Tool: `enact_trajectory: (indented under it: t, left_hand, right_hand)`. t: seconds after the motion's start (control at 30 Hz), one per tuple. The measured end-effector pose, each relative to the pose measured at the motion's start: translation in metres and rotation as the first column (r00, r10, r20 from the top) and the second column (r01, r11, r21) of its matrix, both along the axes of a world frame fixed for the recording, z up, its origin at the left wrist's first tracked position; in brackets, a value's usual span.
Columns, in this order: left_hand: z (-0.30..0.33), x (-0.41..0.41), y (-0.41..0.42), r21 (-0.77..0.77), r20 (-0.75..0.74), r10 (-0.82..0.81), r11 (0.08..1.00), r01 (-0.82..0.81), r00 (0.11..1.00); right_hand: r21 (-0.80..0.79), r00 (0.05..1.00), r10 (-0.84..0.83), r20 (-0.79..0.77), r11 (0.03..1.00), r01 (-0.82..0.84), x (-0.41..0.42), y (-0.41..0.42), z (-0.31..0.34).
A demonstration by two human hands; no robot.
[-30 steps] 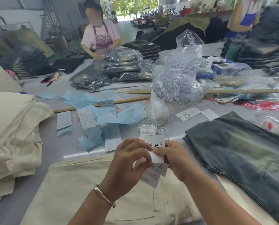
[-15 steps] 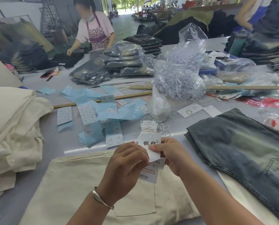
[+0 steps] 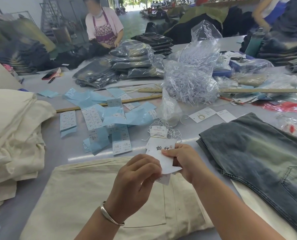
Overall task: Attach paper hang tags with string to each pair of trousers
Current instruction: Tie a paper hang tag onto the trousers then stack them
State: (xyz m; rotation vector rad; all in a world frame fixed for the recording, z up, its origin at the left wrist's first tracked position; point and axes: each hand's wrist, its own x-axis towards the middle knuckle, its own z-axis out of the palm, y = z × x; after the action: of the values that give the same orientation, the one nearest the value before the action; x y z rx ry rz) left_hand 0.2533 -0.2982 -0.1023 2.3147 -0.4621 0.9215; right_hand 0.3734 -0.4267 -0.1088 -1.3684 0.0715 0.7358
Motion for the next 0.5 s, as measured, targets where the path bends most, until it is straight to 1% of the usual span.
enact_trajectory:
  t: [0.13,0.27,0.33,0.43,0.5]
  left_hand:
    - [-0.002,-0.002,0.001,-0.008,0.01,-0.013,1.0,0.013,1.0]
    - [-0.004,-0.004,-0.001,-0.003,0.014,0.003,1.0,-0.003,1.0]
    - [-0.005,-0.004,-0.002,-0.009,0.011,0.01,1.0,-0.01,1.0]
    - [-0.003,-0.007,-0.001,-0.039,0.018,0.004,0.999,-0.004,1.0]
    - [0.0,-0.01,0.001,-0.108,-0.024,0.02,0.994,-0.023,1.0]
  right_hand:
    - [0.011,0.998,0.007,-0.056,1.0,-0.006,0.001,0.0,-0.002]
    - [0.011,0.998,-0.011,-0.066,1.0,0.012,0.002,0.001,-0.008]
    - [0.002,0.996,-0.061,-0.07,0.998,0.062,0.005,0.002,-0.014]
    - [-0.066,0.977,-0.209,-0.038,0.976,0.207,0.016,-0.005,-0.027]
    - [-0.094,0.969,-0.247,0.011,0.965,0.247,0.024,-0.014,-0.035]
